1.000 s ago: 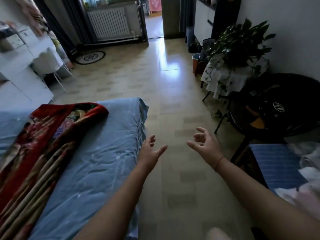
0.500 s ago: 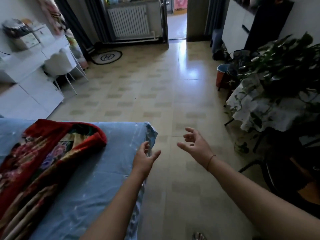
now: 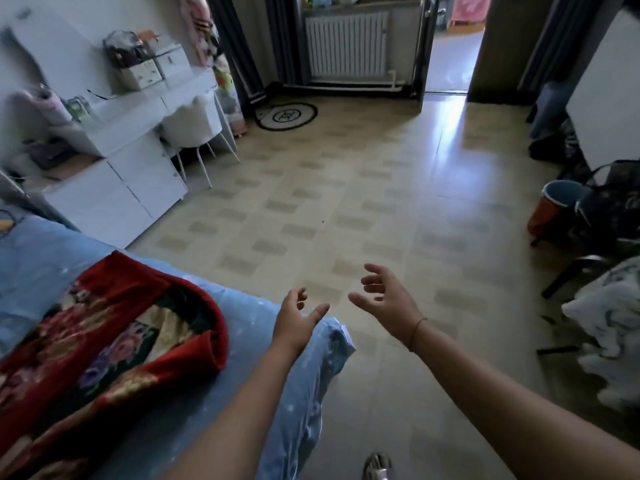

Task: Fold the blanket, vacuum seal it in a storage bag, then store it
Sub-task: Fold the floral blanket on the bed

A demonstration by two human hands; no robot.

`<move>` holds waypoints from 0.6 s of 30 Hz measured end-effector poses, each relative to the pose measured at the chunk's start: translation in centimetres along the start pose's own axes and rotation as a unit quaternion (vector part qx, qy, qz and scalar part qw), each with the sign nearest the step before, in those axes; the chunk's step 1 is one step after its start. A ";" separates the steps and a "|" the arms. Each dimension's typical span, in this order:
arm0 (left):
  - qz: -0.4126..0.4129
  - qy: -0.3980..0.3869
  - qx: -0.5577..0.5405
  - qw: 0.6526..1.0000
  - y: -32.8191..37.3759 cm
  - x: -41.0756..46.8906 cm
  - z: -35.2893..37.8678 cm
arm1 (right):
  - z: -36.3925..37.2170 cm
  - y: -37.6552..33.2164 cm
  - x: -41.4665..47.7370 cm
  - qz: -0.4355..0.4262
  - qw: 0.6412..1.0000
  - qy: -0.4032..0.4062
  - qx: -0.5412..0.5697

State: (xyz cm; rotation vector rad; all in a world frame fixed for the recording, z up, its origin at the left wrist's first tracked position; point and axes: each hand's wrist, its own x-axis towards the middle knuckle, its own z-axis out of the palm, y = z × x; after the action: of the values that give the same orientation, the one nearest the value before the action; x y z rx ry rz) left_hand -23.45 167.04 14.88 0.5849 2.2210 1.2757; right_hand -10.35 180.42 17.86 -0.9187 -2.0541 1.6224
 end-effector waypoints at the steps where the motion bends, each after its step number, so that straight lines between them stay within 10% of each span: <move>1: -0.002 0.006 -0.002 1.000 0.8 2.2 0.1 | -0.1 -0.4 2.3 -0.001 1.000 -0.007 0.003; 18: -0.107 0.214 -0.052 0.970 6.5 33.8 -1.6 | 1.4 -4.8 43.1 -0.045 0.970 -0.231 -0.055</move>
State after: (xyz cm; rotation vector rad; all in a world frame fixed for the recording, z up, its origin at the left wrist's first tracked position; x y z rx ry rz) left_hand -49.95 188.98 14.04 0.0214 2.4522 1.4978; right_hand -43.62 208.28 17.34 -0.4997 -2.4703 1.8170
